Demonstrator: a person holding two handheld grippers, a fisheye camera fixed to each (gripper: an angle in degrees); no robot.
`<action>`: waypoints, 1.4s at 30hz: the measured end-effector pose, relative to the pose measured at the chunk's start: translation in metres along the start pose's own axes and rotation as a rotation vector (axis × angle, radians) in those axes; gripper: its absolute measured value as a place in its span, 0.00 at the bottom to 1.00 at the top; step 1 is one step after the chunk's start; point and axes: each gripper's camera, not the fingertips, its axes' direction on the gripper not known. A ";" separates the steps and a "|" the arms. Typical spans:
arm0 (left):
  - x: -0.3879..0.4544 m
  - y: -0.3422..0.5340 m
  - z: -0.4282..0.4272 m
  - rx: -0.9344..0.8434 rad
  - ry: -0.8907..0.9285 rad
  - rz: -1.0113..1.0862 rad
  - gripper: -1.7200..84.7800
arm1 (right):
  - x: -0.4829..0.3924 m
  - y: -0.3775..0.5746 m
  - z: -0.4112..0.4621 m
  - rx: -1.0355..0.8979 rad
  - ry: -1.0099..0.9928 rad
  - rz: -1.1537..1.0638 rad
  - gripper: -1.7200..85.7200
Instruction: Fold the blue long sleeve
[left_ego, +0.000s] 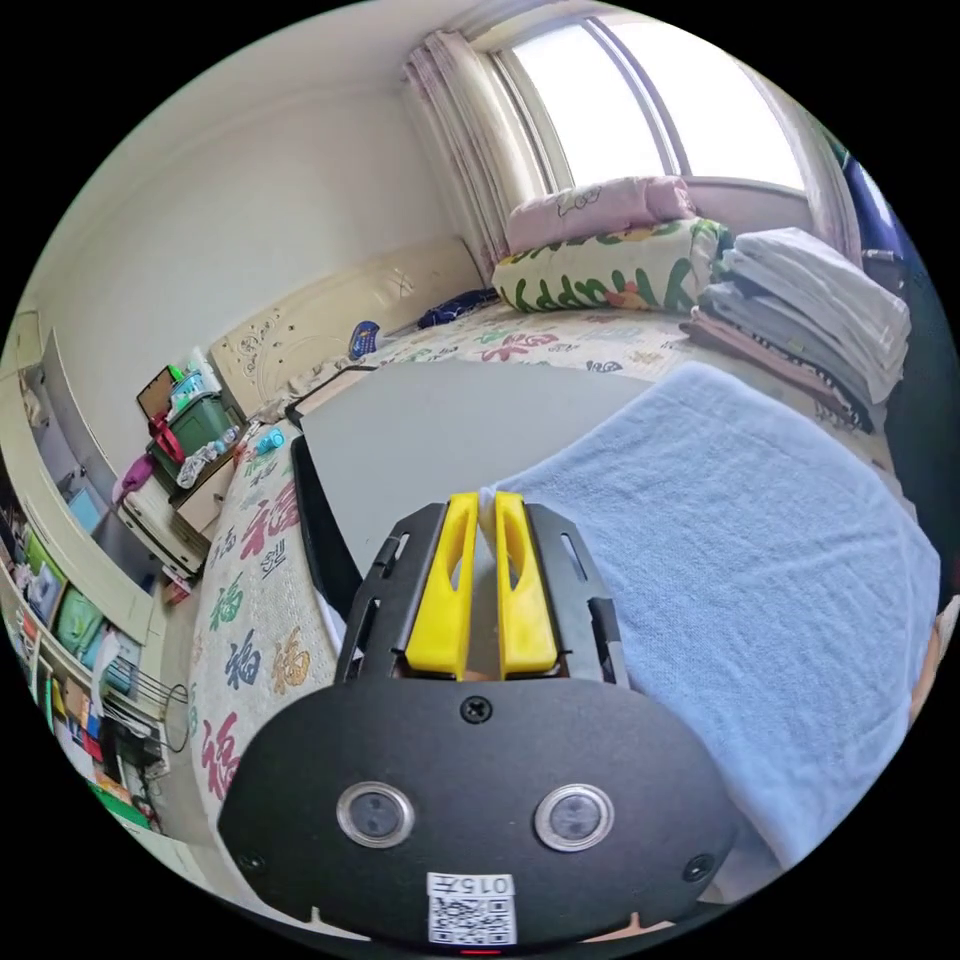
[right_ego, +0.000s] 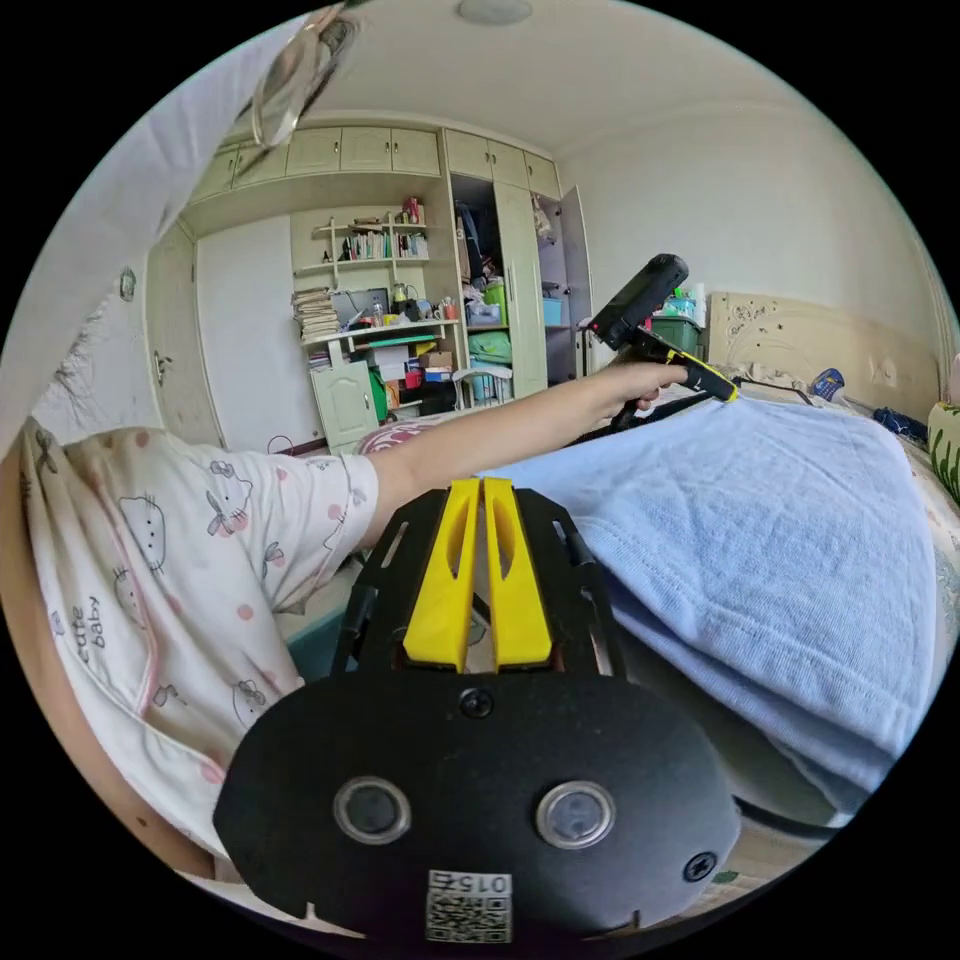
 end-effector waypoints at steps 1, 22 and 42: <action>0.010 -0.003 0.001 -0.027 -0.014 0.025 0.04 | 0.005 0.004 0.009 -0.008 0.000 0.010 0.02; 0.064 -0.026 -0.036 -0.050 -0.046 0.080 0.04 | 0.033 0.015 0.138 -0.105 0.187 0.082 0.02; 0.028 0.009 -0.019 -0.026 0.062 -0.070 0.07 | 0.010 0.073 0.118 0.052 -0.032 -0.075 0.08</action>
